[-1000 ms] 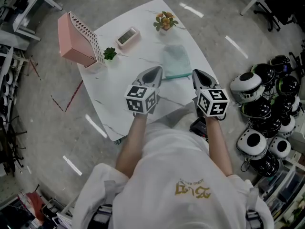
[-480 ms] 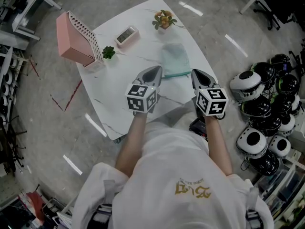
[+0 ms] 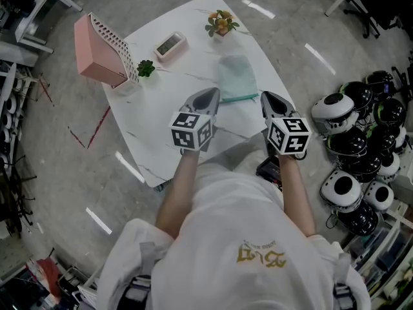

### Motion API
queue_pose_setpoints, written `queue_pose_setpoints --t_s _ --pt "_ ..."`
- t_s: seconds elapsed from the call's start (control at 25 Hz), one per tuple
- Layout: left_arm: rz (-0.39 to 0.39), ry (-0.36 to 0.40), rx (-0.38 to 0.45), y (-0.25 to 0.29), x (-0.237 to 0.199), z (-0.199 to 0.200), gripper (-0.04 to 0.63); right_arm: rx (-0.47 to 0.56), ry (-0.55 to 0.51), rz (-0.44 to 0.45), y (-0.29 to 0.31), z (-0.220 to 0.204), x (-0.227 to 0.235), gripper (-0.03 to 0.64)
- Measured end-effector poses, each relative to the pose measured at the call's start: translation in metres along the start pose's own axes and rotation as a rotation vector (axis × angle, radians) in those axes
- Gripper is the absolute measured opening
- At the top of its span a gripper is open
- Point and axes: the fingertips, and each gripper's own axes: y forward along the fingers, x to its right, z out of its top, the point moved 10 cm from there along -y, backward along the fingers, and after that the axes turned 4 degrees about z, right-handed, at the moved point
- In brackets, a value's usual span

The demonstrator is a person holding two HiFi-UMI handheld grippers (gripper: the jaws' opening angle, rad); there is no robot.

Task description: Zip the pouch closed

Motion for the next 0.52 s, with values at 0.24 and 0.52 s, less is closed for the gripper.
queue_pose_setpoints --t_s 0.24,0.52 --pt "0.0 -0.026 0.007 0.0005 -0.0035 -0.0011 0.017 0.003 0.006 0.003 0.0009 -0.0006 0.0018 0.012" --pt "0.0 -0.014 -0.013 0.0029 -0.0028 -0.0015 0.017 -0.001 0.007 0.011 0.0033 0.0014 0.0021 0.012"
